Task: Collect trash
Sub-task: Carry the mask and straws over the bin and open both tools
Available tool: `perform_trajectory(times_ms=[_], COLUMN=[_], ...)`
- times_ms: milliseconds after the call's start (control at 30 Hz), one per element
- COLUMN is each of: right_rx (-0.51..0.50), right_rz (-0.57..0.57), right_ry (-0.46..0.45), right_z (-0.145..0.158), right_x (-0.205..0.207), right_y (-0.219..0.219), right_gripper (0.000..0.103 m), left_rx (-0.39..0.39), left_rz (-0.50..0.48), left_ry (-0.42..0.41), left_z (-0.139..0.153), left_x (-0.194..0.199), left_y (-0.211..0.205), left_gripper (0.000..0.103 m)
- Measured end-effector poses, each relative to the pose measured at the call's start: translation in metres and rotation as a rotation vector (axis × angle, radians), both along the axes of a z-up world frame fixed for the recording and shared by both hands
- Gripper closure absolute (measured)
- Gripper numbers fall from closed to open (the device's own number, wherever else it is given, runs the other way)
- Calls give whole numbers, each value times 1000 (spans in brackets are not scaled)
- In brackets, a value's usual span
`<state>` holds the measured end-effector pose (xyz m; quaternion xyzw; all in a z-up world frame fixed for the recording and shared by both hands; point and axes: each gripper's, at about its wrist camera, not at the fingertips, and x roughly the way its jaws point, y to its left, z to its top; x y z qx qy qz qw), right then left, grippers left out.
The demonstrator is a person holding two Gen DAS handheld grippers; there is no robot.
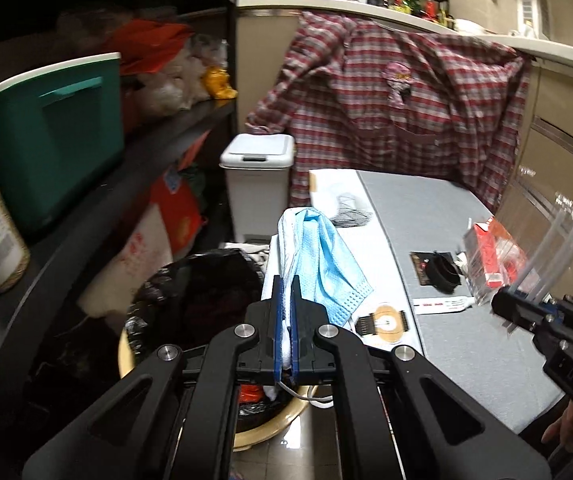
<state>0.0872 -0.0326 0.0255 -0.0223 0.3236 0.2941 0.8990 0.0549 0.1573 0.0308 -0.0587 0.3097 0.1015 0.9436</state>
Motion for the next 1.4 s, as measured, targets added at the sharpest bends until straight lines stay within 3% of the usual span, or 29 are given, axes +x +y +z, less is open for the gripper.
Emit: perform_trajectory(times_ms=[333, 867, 1400], right_rx=[-21, -64, -94], right_rz=[79, 154, 196], right_ry=[17, 69, 147], right_z=[-4, -22, -60], right_x=[-9, 3, 29], right_y=[44, 99, 136], right_gripper=[98, 98, 98], left_rx=[-21, -62, -77], left_rz=[83, 163, 181], left_ry=[-20, -3, 101], left_z=[-1, -17, -42], left_x=[-20, -13, 16], left_y=[43, 85, 97], left_gripper=[100, 100, 100])
